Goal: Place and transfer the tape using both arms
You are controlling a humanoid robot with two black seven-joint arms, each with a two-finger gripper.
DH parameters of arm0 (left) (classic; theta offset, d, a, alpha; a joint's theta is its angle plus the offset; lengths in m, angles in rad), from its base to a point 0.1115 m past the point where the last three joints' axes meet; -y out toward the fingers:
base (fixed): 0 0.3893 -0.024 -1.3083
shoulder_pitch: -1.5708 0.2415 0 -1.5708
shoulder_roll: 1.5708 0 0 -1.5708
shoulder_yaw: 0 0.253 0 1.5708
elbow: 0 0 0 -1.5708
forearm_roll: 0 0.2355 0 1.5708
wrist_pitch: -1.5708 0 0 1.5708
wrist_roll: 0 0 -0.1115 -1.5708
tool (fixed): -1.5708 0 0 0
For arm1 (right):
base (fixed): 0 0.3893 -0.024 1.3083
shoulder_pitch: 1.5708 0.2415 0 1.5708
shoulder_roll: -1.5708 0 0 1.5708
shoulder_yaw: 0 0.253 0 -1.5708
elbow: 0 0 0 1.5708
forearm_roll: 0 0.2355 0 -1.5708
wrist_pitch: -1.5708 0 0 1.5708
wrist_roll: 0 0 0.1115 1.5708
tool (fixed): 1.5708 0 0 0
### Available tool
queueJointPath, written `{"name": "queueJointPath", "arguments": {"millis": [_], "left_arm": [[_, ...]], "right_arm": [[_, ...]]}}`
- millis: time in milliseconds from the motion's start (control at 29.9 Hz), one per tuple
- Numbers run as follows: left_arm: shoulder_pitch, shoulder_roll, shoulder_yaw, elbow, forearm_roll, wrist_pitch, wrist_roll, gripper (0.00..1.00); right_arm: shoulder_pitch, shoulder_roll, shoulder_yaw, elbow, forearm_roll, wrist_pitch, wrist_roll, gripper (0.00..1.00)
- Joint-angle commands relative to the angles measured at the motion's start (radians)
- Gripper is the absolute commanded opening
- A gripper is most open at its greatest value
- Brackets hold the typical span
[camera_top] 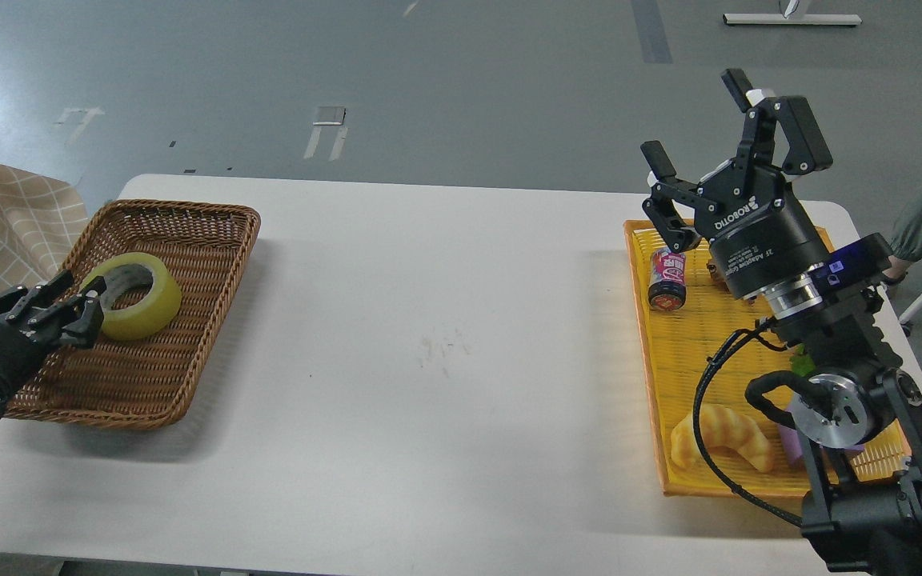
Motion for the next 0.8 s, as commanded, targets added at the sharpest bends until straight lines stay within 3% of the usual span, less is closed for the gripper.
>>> {"name": "queueJointPath", "arguments": {"millis": [0,267,468,769], "left_arm": [[-0.003,-0.003,-0.001,0.0,-0.003,0.0,0.0,0.98],[-0.018,-0.015,-0.005,-0.018,-0.191,0.0,0.0,0.99],[-0.114,-0.024,-0.005,-0.06,-0.465,0.0,0.0,0.99],[-0.13,-0.033,-0.017,-0.431,-0.521,0.0,0.0,0.99]], "right_arm": [[-0.003,0.0,-0.001,-0.002,-0.003,0.0,0.0,1.0],[-0.003,0.0,0.0,-0.005,-0.003,0.0,0.003,1.0],[-0.003,-0.001,0.002,-0.007,-0.003,0.0,0.003,1.0],[0.002,-0.001,0.011,-0.005,-0.001,0.002,0.008,1.0]]}}
